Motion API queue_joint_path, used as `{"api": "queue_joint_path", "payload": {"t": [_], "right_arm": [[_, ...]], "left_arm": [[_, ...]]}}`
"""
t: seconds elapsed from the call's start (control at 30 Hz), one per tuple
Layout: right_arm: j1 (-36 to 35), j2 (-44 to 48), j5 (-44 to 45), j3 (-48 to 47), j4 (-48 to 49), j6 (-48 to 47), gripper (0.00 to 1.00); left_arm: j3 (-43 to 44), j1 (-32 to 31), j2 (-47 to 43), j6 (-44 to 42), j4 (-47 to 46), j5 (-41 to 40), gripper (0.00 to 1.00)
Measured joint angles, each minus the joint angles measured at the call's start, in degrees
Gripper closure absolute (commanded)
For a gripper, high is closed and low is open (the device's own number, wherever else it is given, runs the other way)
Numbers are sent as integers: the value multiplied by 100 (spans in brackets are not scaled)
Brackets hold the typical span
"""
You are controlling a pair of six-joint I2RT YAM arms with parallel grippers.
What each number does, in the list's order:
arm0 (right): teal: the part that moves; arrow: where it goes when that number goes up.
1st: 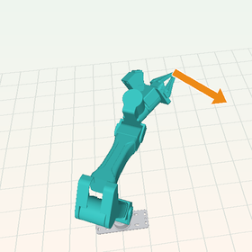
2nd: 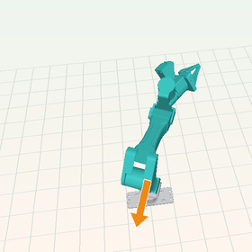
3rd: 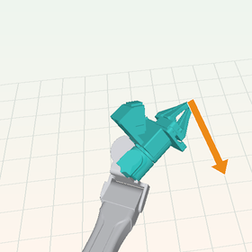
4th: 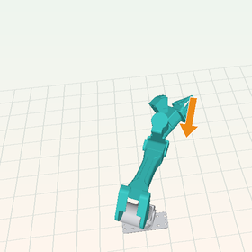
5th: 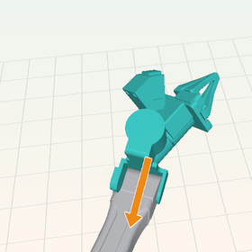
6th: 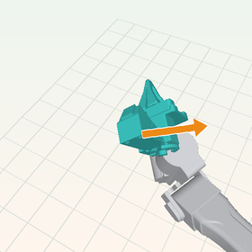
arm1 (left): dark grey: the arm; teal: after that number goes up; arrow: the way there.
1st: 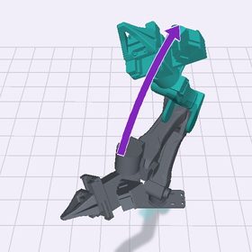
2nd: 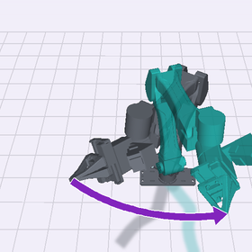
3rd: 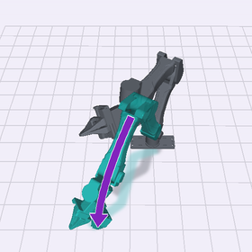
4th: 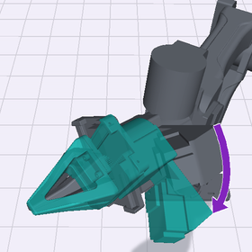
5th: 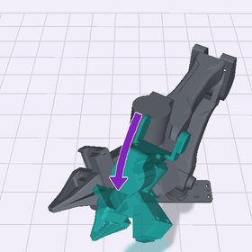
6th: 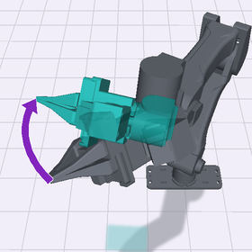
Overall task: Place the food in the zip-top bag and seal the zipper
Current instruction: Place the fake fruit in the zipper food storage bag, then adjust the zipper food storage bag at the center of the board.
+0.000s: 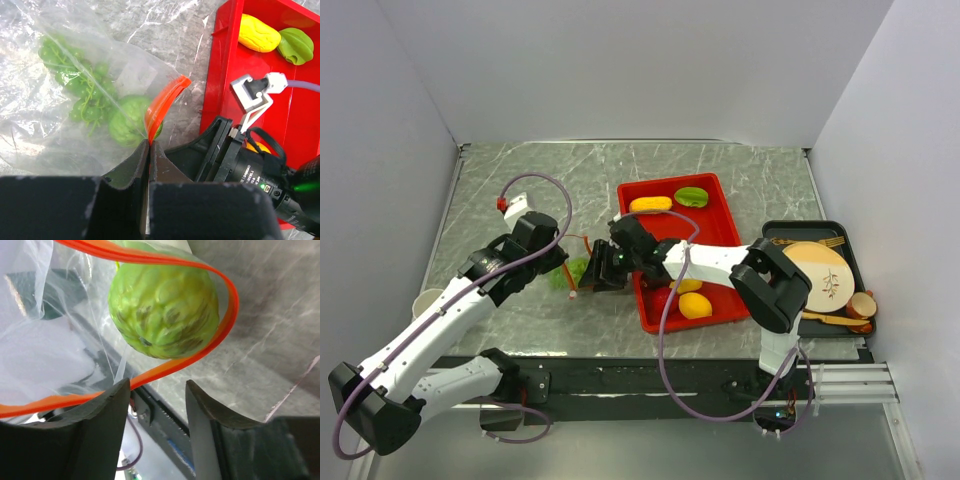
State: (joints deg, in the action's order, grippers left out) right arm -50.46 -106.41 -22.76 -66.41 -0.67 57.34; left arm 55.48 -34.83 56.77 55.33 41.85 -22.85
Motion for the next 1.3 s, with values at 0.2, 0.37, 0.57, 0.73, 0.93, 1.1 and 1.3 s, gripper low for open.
{"api": "queue_joint_path", "payload": {"t": [0.2,0.37,0.57,0.73,0.93,1.1,1.3], "right_arm": [[0,-33,-212,192,297,407,42],[0,-223,-334,273,634,660,42],[-11,-275,-216,284,610,715,42],[-96,-282,-103,282,614,761,43],[-155,-374,2,282,763,916,47],[-155,-389,133,271,800,951,62],[-170,-389,376,267,785,866,84]], "left_arm": [[0,11,0,0,-2,0,94],[0,15,-2,0,-2,2,94],[0,15,0,2,-31,11,94],[0,15,11,13,-92,83,94],[0,15,11,94,-140,188,94],[-37,15,7,122,-173,201,92],[-136,15,0,140,-173,201,91]]}}
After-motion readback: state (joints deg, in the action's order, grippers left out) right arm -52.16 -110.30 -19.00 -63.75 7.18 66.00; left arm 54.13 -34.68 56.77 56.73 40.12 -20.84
